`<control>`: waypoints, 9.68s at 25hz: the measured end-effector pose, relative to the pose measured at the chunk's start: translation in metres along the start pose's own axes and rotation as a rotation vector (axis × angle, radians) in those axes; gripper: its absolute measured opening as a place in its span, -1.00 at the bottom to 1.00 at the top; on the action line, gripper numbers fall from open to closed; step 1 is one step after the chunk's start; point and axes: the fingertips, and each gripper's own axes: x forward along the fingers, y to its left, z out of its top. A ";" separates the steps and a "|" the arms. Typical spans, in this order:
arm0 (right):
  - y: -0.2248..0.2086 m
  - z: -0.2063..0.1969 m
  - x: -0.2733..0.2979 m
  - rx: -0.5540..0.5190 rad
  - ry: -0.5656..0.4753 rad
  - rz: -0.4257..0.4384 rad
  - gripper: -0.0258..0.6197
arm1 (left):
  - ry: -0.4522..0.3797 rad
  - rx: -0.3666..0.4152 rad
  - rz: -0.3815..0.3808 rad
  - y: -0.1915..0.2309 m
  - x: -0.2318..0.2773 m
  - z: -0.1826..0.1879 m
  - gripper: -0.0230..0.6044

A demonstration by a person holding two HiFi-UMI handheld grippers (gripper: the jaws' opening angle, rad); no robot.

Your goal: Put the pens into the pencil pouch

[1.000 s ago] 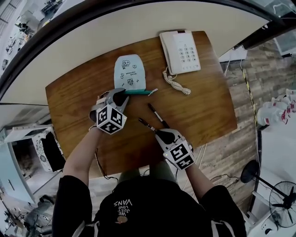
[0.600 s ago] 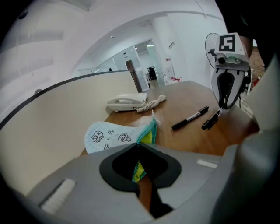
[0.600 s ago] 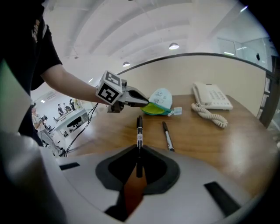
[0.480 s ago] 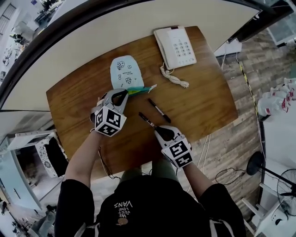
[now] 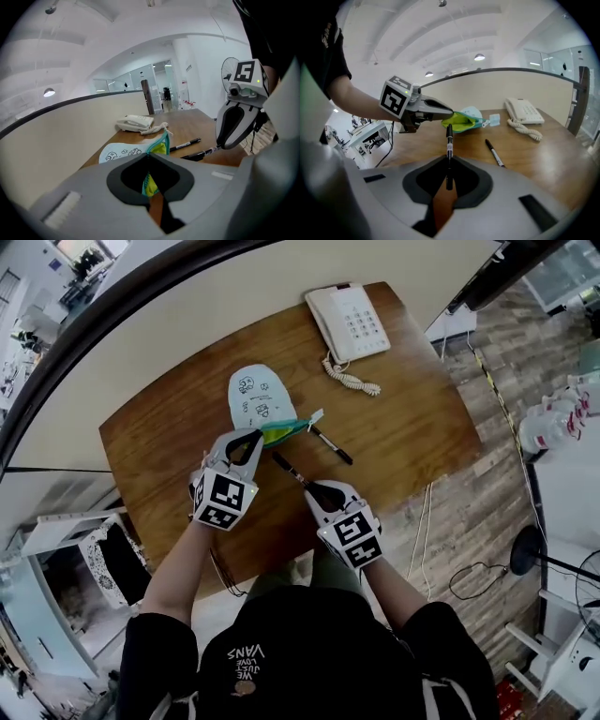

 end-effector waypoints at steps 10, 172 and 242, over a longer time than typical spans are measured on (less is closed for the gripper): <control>0.016 -0.009 -0.004 0.094 0.041 -0.078 -0.78 | -0.027 -0.067 -0.057 -0.050 -0.035 -0.002 -0.86; -0.064 0.018 0.024 0.128 -0.053 -0.100 -0.77 | -0.161 -0.546 -0.073 -0.060 -0.005 0.052 -0.86; 0.041 0.022 -0.098 0.209 -0.297 -0.398 -0.84 | -0.258 -0.392 -0.088 -0.056 -0.120 0.020 -0.89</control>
